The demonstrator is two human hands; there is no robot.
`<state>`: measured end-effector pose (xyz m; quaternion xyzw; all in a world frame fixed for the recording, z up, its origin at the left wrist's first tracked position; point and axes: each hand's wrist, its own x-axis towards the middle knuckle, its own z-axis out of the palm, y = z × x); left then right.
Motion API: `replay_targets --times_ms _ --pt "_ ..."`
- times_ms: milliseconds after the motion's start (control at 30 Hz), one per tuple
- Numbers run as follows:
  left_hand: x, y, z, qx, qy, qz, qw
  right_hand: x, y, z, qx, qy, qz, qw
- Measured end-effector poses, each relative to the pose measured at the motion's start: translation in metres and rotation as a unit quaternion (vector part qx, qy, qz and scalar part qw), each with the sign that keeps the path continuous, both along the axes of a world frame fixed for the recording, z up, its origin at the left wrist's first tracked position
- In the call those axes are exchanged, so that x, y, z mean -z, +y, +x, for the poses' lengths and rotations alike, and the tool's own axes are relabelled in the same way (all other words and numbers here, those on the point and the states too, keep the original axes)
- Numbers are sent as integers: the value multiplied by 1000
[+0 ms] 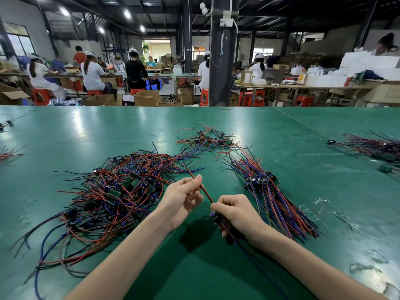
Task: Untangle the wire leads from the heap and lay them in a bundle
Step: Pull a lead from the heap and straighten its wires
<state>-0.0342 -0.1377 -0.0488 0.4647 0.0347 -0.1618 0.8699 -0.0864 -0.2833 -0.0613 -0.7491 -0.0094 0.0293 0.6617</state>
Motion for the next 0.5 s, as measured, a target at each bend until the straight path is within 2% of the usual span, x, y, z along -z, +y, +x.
replay_targets --times_ms 133,267,400,500 --pt "1 6 5 -47 -26 41 998 1 0 0 -2 -3 -9 1000" --pt "-1 6 6 -39 -6 14 999 1 0 1 -4 -3 -5 1000" --pt "-2 6 4 5 59 -53 997 1 0 2 -5 -3 -4 1000" --pt "0 8 7 -4 32 -18 999 2 0 2 -7 -2 -12 1000"
